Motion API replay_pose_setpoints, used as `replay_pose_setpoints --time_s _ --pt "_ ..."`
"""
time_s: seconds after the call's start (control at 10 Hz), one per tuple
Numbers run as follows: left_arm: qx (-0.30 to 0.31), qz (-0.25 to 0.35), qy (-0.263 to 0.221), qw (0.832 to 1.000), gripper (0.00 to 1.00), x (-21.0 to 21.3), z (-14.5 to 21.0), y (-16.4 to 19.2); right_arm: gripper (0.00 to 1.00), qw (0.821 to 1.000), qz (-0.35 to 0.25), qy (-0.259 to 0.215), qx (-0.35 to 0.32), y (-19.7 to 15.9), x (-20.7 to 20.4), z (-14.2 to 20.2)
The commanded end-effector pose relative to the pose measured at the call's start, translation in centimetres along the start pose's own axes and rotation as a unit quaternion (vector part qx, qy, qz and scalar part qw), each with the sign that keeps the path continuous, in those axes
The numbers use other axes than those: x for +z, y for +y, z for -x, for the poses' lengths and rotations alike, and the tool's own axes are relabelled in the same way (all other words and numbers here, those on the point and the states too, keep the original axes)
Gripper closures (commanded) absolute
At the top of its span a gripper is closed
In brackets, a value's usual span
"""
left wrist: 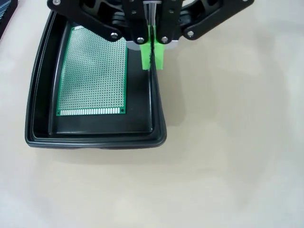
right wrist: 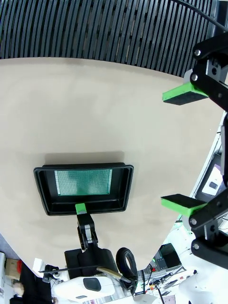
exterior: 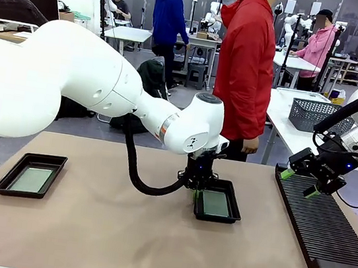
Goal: Inspect and transfer BCBs to ESD trays.
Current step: Pick up the ESD tray and place it on the left side of the table.
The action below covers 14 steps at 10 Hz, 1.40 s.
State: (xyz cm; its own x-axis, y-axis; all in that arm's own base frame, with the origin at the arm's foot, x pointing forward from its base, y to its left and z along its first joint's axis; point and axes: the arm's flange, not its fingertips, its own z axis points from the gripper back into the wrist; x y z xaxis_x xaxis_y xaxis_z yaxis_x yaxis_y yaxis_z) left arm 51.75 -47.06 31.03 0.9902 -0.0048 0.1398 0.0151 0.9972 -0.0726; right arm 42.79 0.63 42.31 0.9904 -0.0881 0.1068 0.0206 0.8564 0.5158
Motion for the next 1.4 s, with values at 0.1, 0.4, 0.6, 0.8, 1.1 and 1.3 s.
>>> replay_pose_setpoints --time_s 0.1,0.4,0.6,0.8,1.1,1.3 --pt "-0.006 0.015 0.004 1.0 1.0 0.0 -0.4 0.39 0.0 1.0 -0.001 -0.002 -0.013 0.21 -0.03 -0.08" --pt "0.0 0.005 0.002 1.0 1.0 0.04 -0.06 -0.02 0.0 1.0 -0.001 -0.002 -0.013 0.21 -0.03 -0.08" --pt "0.0 0.005 0.002 1.0 1.0 0.04 -0.06 -0.02 0.0 1.0 -0.001 -0.002 -0.013 0.21 -0.03 -0.08" --pt "0.0 0.005 0.002 1.0 1.0 0.04 -0.06 -0.02 0.0 1.0 -0.001 -0.002 -0.013 0.21 -0.03 -0.08" --pt "0.0 0.005 0.002 1.0 1.0 0.04 -0.06 -0.02 0.0 1.0 -0.001 -0.002 -0.013 0.21 -0.03 -0.08" --pt "0.0 0.005 0.002 1.0 1.0 0.04 -0.06 -0.02 0.0 1.0 -0.001 -0.002 -0.013 0.21 -0.03 -0.08"
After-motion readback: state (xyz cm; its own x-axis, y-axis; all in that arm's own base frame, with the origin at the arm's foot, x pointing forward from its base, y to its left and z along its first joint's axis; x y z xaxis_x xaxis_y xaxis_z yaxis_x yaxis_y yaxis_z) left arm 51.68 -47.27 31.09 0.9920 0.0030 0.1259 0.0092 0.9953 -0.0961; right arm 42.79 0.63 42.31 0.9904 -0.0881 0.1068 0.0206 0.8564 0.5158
